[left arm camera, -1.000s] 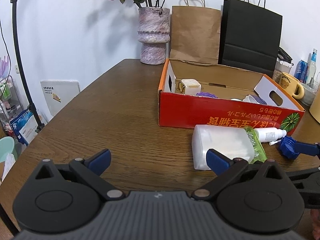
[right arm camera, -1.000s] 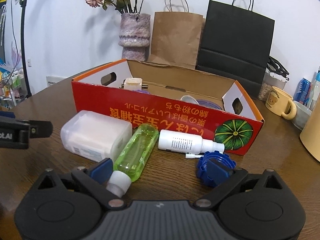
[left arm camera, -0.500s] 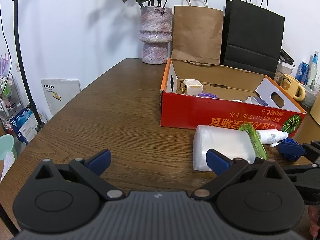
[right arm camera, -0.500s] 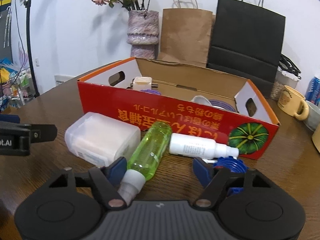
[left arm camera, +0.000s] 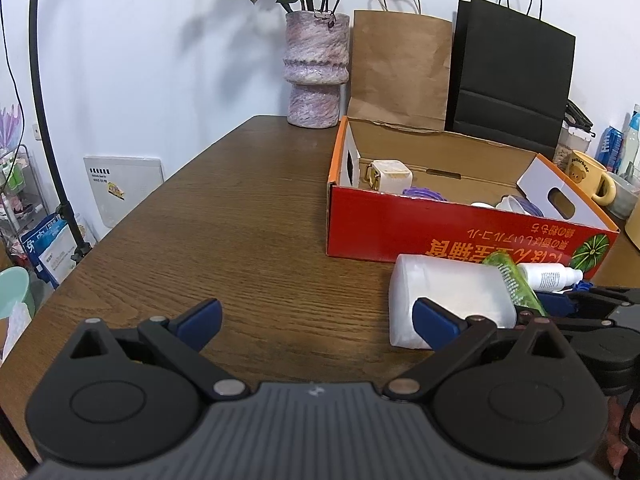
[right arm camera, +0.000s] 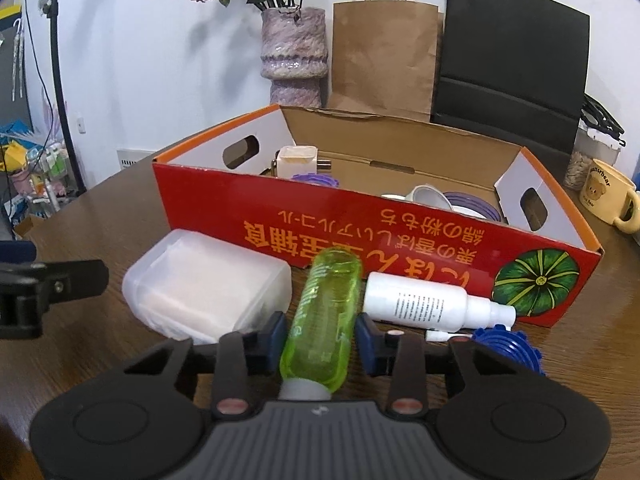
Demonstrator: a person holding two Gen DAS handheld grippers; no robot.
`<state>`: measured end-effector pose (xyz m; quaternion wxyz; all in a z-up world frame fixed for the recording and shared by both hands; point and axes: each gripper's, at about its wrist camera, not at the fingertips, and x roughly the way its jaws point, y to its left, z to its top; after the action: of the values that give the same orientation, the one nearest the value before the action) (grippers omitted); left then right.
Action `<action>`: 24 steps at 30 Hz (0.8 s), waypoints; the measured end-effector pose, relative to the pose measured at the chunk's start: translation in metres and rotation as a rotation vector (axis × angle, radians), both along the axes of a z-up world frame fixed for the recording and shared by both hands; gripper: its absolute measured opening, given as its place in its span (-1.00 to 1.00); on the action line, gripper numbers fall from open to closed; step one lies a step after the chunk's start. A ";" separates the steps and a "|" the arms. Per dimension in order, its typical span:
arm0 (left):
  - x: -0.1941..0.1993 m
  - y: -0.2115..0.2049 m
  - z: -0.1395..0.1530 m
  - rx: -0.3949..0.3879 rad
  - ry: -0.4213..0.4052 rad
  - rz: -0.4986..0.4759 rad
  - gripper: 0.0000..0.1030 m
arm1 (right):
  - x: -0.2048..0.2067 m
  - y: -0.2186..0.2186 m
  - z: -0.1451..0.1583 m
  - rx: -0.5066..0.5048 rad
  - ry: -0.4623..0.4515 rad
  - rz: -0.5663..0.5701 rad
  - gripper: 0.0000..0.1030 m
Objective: Organize rigid objects
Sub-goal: 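Lower the right tool onto the green spray bottle and grasp it, then grasp the clear plastic box with the left tool while the right tool holds the green bottle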
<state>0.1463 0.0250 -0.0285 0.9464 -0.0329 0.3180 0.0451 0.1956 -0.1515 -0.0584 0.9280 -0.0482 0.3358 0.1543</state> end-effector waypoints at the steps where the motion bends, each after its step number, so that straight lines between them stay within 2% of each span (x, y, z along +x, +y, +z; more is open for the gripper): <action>1: 0.001 0.000 0.000 0.001 0.000 0.001 1.00 | 0.000 -0.001 0.000 0.010 -0.002 0.001 -0.38; 10: 0.008 -0.007 0.000 0.003 0.009 0.000 1.00 | -0.005 -0.007 -0.004 0.039 -0.033 0.001 -0.40; 24: 0.020 -0.036 0.001 0.002 0.015 -0.030 1.00 | -0.020 -0.033 0.010 0.100 -0.135 -0.015 -0.40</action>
<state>0.1662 -0.0112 -0.0276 0.9446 -0.0269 0.3255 0.0312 0.1756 -0.1846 -0.0481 0.9509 -0.0094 0.2647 0.1602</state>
